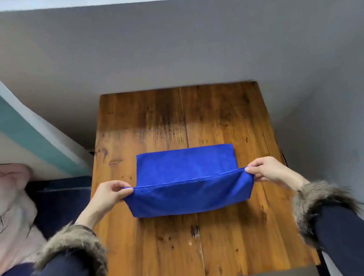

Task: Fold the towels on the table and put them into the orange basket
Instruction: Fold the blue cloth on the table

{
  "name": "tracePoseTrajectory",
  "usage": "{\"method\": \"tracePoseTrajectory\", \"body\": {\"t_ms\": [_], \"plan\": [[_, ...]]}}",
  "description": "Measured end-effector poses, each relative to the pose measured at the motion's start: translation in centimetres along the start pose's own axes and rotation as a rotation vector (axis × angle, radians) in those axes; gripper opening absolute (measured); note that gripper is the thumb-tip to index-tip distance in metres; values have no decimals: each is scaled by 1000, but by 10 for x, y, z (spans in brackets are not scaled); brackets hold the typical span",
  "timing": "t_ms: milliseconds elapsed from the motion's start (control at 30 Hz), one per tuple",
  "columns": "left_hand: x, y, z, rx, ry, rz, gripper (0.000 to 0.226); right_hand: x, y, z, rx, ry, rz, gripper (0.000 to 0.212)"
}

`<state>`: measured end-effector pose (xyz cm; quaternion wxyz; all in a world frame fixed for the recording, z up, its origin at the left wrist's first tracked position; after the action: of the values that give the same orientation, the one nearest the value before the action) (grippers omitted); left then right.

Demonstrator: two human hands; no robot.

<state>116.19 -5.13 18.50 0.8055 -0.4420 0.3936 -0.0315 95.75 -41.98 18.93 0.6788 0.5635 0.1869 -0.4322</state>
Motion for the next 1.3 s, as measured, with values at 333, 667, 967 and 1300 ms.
{"method": "tracePoseTrajectory", "body": {"t_ms": [333,667,967,1300], "plan": [[70,-36,1,45,-178,-126,5,71,29,7,136,-230,113,18],[145,0,-6,196,-242,-14,7,136,24,-3,-3,-365,154,11],[154,-12,-17,585,-414,-143,26,131,17,-14,-319,-676,160,27],[129,7,-161,1124,-165,-564,56,129,1,-135,-983,-460,643,53]]}}
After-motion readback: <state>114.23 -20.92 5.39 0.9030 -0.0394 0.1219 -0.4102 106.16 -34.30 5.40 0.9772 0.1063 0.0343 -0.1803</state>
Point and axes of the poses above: each hand's wrist, its own x-axis towards the middle knuckle, its own z-axis out of the back of the hand, y = z × x, the point moved 5 cm from there along x, towards the middle knuckle, and after that the axes turned 3 degrees about y, right-handed, at the moved point
